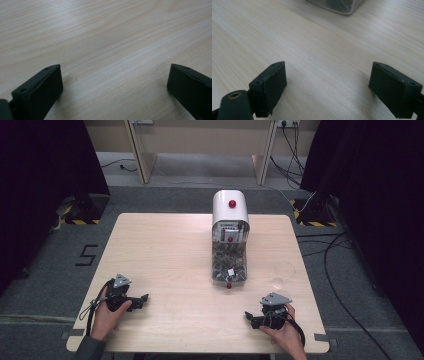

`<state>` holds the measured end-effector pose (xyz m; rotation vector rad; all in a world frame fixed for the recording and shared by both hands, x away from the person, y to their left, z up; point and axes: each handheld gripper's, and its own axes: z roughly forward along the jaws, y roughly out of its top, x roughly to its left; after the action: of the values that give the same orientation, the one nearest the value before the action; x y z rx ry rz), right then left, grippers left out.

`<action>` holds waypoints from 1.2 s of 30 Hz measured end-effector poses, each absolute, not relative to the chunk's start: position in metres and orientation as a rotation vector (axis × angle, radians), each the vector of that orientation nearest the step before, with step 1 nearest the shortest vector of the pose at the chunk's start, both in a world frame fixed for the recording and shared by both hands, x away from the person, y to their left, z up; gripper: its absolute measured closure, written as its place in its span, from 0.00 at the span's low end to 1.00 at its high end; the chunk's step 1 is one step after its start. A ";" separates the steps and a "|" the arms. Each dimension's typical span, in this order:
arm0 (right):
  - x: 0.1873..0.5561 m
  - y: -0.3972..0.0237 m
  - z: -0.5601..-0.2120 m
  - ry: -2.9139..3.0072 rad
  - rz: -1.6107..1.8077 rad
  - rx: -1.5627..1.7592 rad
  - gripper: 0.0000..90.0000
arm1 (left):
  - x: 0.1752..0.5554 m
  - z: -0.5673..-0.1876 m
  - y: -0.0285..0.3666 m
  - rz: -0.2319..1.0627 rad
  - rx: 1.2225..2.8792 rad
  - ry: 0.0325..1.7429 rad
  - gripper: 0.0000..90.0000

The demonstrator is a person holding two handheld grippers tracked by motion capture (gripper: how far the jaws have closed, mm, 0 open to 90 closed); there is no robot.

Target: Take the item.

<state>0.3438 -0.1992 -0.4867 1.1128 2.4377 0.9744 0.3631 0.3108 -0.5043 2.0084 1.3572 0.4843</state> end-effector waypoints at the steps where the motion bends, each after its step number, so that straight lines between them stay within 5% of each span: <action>1: 0.344 -0.199 -0.487 2.438 0.974 1.112 0.17 | 0.363 -0.504 0.311 0.484 2.008 1.357 0.00; 36: 0.350 -0.186 -0.457 2.258 1.100 1.008 0.31 | 0.363 -0.504 0.311 0.485 2.009 1.357 0.00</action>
<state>0.3500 -0.1864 -0.4566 1.0085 2.2578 1.1004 0.3631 0.3108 -0.5043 2.0087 1.3571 0.4848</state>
